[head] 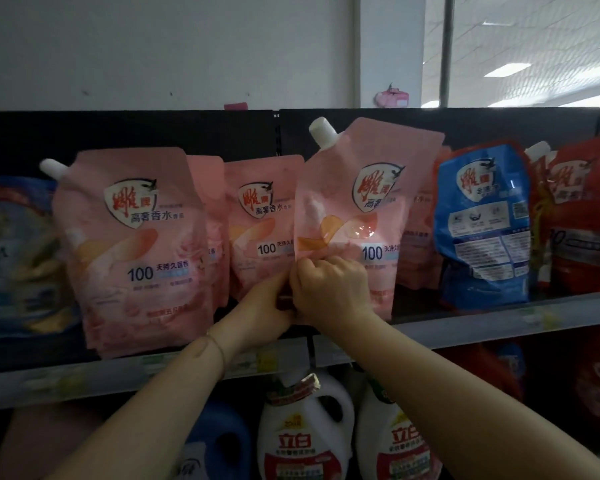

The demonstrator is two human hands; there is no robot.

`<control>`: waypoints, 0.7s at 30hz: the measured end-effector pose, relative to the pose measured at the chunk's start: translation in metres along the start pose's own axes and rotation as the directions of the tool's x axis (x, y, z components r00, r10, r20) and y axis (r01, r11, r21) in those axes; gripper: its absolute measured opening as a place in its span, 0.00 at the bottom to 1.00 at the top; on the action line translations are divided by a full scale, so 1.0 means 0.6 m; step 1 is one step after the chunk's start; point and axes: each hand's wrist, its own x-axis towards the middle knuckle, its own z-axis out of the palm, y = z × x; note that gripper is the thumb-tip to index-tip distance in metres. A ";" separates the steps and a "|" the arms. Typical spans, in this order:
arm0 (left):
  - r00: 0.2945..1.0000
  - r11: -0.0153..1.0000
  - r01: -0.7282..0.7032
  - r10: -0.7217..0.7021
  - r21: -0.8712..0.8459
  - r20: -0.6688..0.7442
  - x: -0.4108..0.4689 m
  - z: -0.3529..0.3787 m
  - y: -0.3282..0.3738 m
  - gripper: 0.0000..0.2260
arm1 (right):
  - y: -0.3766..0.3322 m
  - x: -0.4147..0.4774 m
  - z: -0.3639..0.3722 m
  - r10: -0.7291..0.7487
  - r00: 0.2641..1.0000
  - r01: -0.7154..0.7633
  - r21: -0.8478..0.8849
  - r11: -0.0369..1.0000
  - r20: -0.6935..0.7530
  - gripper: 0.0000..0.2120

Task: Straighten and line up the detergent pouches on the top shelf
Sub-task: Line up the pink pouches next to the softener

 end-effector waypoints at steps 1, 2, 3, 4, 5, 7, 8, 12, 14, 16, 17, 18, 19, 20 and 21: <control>1.000 1.000 -0.007 0.007 -0.001 -0.018 -0.006 -0.009 -0.003 0.22 | -0.010 0.007 0.004 0.010 1.000 -0.010 0.011 1.000 -0.001 0.13; 1.000 1.000 -0.008 0.008 -0.003 -0.029 -0.011 -0.018 -0.008 0.22 | -0.020 0.014 0.009 0.017 1.000 -0.017 0.027 0.999 -0.007 0.13; 0.999 1.000 0.000 0.000 -0.012 -0.036 -0.017 -0.027 -0.014 0.23 | -0.031 0.021 0.014 0.018 1.000 -0.018 0.044 0.999 -0.009 0.12; 0.999 1.000 0.019 -0.020 -0.016 -0.038 -0.023 -0.036 -0.020 0.23 | -0.044 0.025 0.020 0.013 1.000 -0.012 0.058 0.998 -0.010 0.10; 0.998 0.999 0.032 -0.034 -0.029 -0.045 -0.028 -0.044 -0.028 0.24 | -0.056 0.029 0.028 0.002 1.000 -0.002 0.061 0.998 -0.004 0.08; 0.993 0.997 0.060 -0.065 -0.054 -0.094 -0.038 -0.058 -0.044 0.25 | -0.081 0.034 0.043 -0.023 0.999 0.020 0.059 0.998 0.046 0.06; 0.987 0.996 0.082 -0.087 -0.047 -0.133 -0.044 -0.066 -0.049 0.25 | -0.094 0.037 0.052 -0.035 0.996 0.031 0.051 0.998 0.085 0.06; 0.964 0.990 0.138 -0.125 0.038 -0.235 -0.051 -0.079 -0.070 0.25 | -0.131 0.043 0.085 -0.051 0.967 0.049 0.015 0.999 0.249 0.11; 0.943 0.976 0.210 -0.186 0.059 -0.277 -0.052 -0.081 -0.082 0.23 | -0.145 0.046 0.093 -0.060 0.950 0.054 0.026 0.998 0.306 0.12; 0.916 0.962 0.270 -0.243 0.044 -0.319 -0.050 -0.084 -0.091 0.22 | -0.153 0.050 0.098 -0.070 0.926 0.051 0.060 0.997 0.372 0.11; 0.908 0.957 0.286 -0.255 0.046 -0.332 -0.049 -0.084 -0.091 0.22 | -0.155 0.054 0.100 -0.085 0.912 0.053 0.091 0.994 0.401 0.11; 0.905 0.952 0.304 -0.274 0.044 -0.325 -0.049 -0.085 -0.091 0.22 | -0.154 0.057 0.093 -0.091 0.908 0.056 0.096 0.994 0.410 0.12; 0.905 0.950 0.310 -0.282 0.042 -0.320 -0.047 -0.085 -0.092 0.23 | -0.151 0.060 0.088 -0.076 0.911 0.045 0.086 0.995 0.406 0.11; 0.908 0.946 0.319 -0.287 0.058 -0.305 -0.048 -0.086 -0.088 0.23 | -0.148 0.062 0.080 -0.103 0.905 0.072 0.088 0.993 0.413 0.07; 0.914 0.947 0.314 -0.283 0.067 -0.292 -0.048 -0.086 -0.090 0.23 | -0.145 0.065 0.075 -0.141 0.883 0.105 0.106 0.989 0.447 0.05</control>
